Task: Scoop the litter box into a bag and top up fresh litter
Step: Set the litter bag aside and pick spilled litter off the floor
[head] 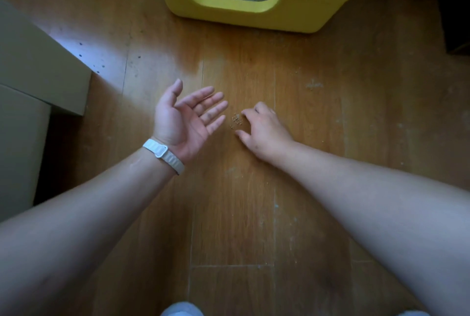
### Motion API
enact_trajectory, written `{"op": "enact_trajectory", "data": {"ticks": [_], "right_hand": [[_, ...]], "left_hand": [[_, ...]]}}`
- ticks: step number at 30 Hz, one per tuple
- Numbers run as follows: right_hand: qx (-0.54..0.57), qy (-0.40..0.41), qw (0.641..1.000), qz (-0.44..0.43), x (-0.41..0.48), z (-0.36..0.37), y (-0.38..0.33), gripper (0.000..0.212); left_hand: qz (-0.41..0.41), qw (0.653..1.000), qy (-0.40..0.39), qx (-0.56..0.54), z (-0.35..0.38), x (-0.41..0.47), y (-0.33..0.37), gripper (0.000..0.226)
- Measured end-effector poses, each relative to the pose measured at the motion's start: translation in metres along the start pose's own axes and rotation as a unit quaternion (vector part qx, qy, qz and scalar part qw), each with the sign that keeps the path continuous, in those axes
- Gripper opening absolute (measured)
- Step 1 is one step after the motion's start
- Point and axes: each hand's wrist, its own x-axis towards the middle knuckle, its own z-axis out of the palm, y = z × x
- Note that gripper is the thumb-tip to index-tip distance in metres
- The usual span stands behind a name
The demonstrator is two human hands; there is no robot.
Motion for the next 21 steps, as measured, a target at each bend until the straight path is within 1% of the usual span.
{"op": "enact_trajectory", "data": {"ticks": [5,11,14,18,21], "right_hand": [[0.003,0.021,1.000,-0.006,0.010,0.007,-0.009,0.037],[0.011,0.044,0.999,-0.005,0.015,0.012,-0.013,0.019],[0.003,0.035,0.999,-0.008,0.018,0.010,-0.012,0.014],[-0.013,0.016,1.000,-0.015,0.022,0.005,-0.011,0.014],[-0.057,0.001,0.998,-0.029,0.023,0.001,-0.013,0.014]], "left_hand": [[0.005,0.999,0.026,-0.029,-0.005,0.006,0.006,0.060],[-0.008,0.998,0.034,-0.044,-0.013,0.013,0.000,0.060],[-0.007,0.999,0.037,-0.034,-0.013,0.017,-0.001,0.059],[-0.011,0.999,0.042,-0.021,-0.014,0.019,-0.003,0.061],[-0.013,0.999,0.043,-0.016,-0.016,0.021,-0.004,0.061]]}}
